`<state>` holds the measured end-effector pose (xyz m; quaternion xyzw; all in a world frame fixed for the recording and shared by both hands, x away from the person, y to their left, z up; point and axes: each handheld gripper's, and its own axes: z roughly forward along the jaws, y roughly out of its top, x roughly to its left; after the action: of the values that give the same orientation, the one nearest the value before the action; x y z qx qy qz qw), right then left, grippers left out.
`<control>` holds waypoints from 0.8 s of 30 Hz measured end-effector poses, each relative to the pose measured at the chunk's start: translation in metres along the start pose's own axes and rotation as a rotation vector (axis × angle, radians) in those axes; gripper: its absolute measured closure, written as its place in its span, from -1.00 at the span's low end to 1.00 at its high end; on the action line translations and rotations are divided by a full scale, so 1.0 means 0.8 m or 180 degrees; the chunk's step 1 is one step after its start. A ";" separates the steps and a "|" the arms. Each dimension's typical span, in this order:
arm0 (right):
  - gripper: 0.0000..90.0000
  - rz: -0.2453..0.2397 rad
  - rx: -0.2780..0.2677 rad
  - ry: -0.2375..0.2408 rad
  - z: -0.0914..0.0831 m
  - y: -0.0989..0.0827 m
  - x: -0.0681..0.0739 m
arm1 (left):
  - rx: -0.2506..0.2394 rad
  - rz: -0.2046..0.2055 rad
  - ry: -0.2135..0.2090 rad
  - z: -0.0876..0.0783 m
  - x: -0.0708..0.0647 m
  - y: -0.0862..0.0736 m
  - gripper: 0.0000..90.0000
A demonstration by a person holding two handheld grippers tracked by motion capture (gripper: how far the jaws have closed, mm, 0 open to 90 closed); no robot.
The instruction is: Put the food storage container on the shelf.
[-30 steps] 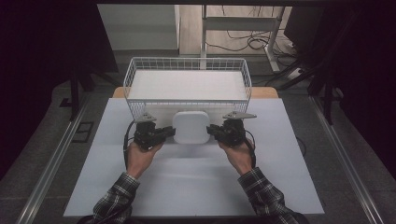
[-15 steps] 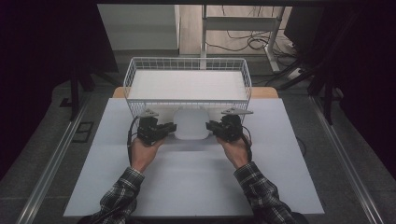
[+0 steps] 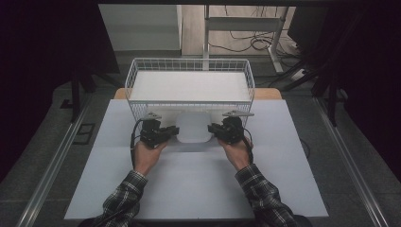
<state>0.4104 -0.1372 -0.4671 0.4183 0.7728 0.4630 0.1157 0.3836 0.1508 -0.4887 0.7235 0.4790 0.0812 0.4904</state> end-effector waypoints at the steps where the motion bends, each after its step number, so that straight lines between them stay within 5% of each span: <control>1: 0.68 0.0000 0.0000 0.0000 0.000 0.000 0.000 | 0.0000 0.0000 0.0000 0.000 0.000 0.000 0.72; 7: 0.62 -0.0002 -0.0048 -0.0024 0.005 -0.002 -0.003 | -0.0059 0.0013 -0.0015 0.004 0.003 0.001 0.67; 10: 0.54 -0.0072 -0.0087 -0.0080 0.008 -0.002 -0.001 | -0.0014 0.0115 0.0113 0.010 0.003 -0.001 0.60; 16: 0.39 -0.0075 -0.0102 -0.0150 0.014 -0.002 -0.004 | -0.0041 0.0079 0.0068 0.016 0.006 -0.002 0.50; 20: 0.32 -0.0165 -0.0133 -0.0336 0.020 -0.002 -0.002 | -0.0040 0.0115 0.0123 0.019 0.008 0.005 0.37; 24: 0.33 -0.0110 -0.0144 -0.0296 0.024 -0.004 -0.004 | -0.0103 0.0099 0.0231 0.024 0.008 0.012 0.29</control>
<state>0.4214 -0.1281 -0.4810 0.4232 0.7631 0.4583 0.1690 0.4038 0.1431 -0.4930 0.7194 0.4838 0.1228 0.4830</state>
